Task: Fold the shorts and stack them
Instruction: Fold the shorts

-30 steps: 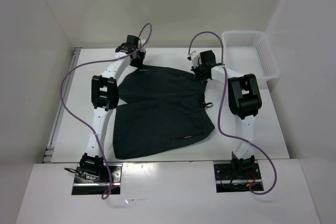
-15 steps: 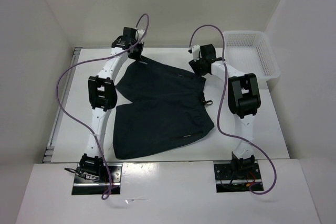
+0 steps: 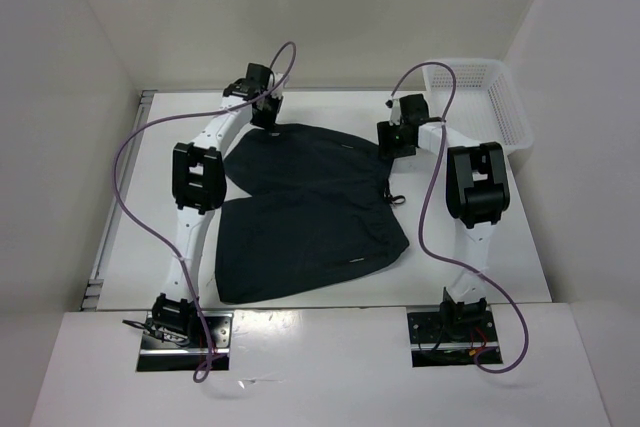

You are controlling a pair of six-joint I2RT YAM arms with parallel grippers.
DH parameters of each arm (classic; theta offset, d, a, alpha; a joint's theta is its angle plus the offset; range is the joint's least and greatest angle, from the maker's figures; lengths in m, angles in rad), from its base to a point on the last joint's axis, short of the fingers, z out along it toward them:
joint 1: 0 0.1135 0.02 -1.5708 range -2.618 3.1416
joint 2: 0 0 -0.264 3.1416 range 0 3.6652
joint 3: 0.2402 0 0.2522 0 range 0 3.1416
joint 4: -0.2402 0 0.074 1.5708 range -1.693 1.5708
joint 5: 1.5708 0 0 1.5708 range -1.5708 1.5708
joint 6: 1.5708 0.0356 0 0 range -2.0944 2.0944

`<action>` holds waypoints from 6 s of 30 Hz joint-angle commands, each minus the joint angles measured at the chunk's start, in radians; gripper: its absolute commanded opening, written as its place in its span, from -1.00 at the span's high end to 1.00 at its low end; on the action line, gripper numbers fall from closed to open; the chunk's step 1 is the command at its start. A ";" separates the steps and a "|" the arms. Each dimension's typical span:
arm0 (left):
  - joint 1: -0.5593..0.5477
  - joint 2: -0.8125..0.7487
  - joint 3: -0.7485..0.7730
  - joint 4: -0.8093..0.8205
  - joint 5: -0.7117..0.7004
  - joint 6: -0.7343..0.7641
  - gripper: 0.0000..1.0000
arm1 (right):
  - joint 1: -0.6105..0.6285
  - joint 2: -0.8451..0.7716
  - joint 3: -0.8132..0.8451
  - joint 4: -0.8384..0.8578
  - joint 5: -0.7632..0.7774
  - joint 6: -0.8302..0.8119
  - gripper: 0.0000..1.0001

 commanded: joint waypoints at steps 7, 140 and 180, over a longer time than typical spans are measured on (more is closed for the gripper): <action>-0.015 -0.062 -0.011 0.019 -0.078 0.003 1.00 | 0.009 0.051 0.044 -0.009 -0.005 0.010 0.98; -0.575 -0.750 -1.212 -0.395 0.443 0.003 1.00 | 0.069 -0.694 -0.545 -0.340 0.085 -0.990 0.99; -0.454 -0.877 -0.818 -0.547 0.059 0.003 1.00 | -0.019 -0.731 -0.385 -0.023 -0.052 -1.003 0.99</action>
